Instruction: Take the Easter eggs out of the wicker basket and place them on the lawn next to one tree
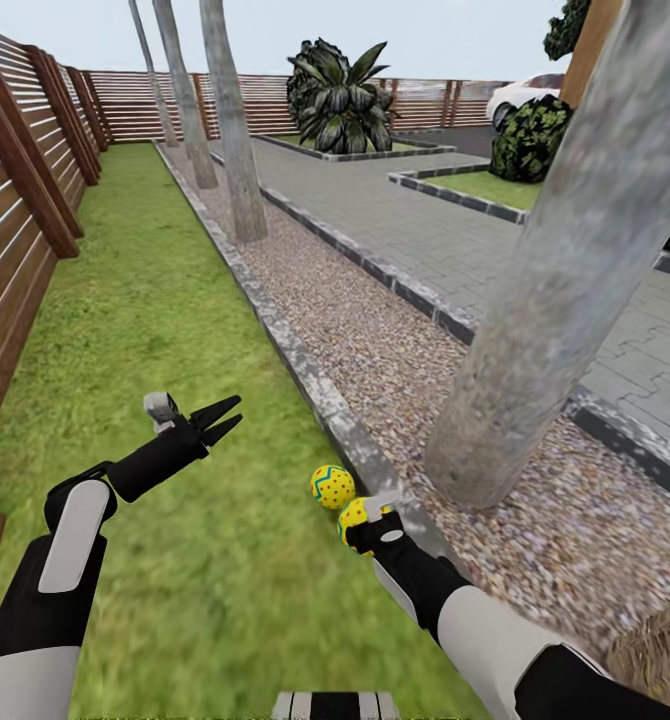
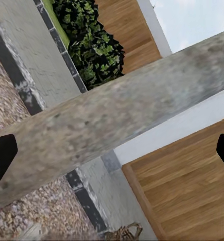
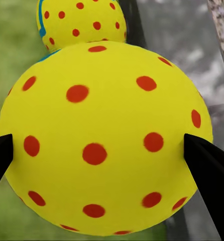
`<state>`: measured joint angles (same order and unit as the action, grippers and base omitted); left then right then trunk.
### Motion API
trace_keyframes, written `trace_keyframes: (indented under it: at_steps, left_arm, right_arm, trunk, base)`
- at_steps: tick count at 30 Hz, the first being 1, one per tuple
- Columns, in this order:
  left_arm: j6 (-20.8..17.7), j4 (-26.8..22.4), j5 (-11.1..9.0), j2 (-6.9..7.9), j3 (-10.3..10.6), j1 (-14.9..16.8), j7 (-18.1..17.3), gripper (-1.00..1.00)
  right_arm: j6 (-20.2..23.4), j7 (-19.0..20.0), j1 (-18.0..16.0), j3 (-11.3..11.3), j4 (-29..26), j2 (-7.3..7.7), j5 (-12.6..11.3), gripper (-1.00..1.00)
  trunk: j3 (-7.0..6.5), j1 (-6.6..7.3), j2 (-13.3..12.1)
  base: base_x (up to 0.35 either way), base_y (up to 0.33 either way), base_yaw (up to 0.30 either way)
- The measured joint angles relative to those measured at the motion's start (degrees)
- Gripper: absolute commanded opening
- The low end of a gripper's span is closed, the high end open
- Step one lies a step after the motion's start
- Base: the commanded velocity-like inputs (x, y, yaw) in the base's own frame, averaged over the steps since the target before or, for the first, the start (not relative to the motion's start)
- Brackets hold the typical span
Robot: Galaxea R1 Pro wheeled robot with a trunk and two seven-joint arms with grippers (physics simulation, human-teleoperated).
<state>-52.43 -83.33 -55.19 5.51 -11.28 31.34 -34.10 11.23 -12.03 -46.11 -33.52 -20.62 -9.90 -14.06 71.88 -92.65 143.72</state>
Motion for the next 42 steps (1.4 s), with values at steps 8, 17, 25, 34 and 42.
trace_keyframes:
  at_steps: [8,17,25,34,42]
  left_arm:
    - [0.00,0.00,0.00,-0.05,0.00,0.00,0.00,1.00]
    - [-0.01,0.00,0.03,-0.20,0.16,-0.08,0.07,1.00]
    - [0.24,0.09,-0.04,-0.36,0.24,-0.17,-0.38,1.00]
    - [0.50,0.01,-0.10,-0.42,0.30,-0.26,-1.46,1.00]
    - [0.45,0.00,-0.06,-0.41,0.33,-0.26,-2.19,1.00]
  right_arm:
    - [-0.79,-0.10,0.00,0.00,-0.10,0.10,0.18,-1.00]
    - [-0.81,-0.10,0.00,0.00,-0.39,0.10,0.26,-1.00]
    - [-0.80,-0.10,0.00,0.02,-0.53,0.10,0.26,-1.00]
    - [-0.87,-0.10,0.00,0.07,-0.65,0.11,0.26,-1.00]
    - [-0.80,-0.07,0.00,0.09,-0.70,0.10,0.19,-1.00]
  trunk:
    - [1.77,-0.21,0.11]
    - [3.55,-0.41,0.22]
    - [3.55,-0.38,0.22]
    - [3.55,-0.41,0.22]
    - [4.43,-0.52,0.27]
  base:
    - [0.000,0.000,0.000]
    - [0.000,0.000,0.000]
    - [0.092,0.000,0.000]
    - [0.091,0.000,0.000]
    - [0.001,0.000,0.000]
